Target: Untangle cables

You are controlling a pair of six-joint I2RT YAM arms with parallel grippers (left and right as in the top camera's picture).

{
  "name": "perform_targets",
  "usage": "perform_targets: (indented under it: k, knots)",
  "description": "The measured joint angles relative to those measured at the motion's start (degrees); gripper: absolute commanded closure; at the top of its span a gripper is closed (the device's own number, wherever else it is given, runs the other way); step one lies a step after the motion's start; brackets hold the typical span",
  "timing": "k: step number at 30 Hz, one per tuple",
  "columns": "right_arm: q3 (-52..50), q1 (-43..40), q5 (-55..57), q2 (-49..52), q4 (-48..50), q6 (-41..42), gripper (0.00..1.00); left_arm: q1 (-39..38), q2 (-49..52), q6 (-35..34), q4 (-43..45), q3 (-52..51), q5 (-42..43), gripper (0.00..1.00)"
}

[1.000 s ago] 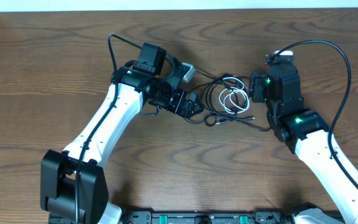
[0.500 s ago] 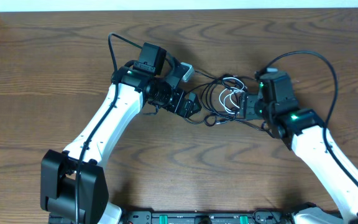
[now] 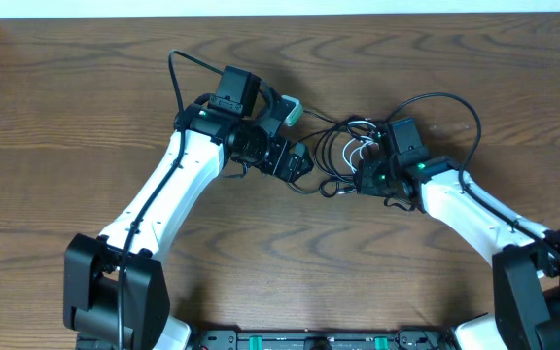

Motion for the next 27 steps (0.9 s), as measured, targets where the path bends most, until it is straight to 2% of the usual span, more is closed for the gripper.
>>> perform_targets:
  k: [5, 12, 18, 27]
  knots:
    - [0.0, 0.0, 0.8, 1.9, 2.5, 0.2, 0.60, 0.0, 0.0, 0.0, 0.0, 0.0, -0.3, 0.02]
    - [0.0, 0.0, 2.0, 3.0, 7.5, 0.7, 0.71, 0.0, 0.0, 0.0, 0.0, 0.0, -0.5, 0.02]
    - [0.0, 0.0, 3.0, 3.0, 9.4, 0.9, 0.99, 0.0, 0.0, 0.0, 0.0, 0.0, -0.5, 0.02]
    - [0.0, 0.0, 4.0, 3.0, 9.9, 1.0, 0.99, 0.0, 0.0, 0.0, 0.0, 0.0, -0.5, 0.02]
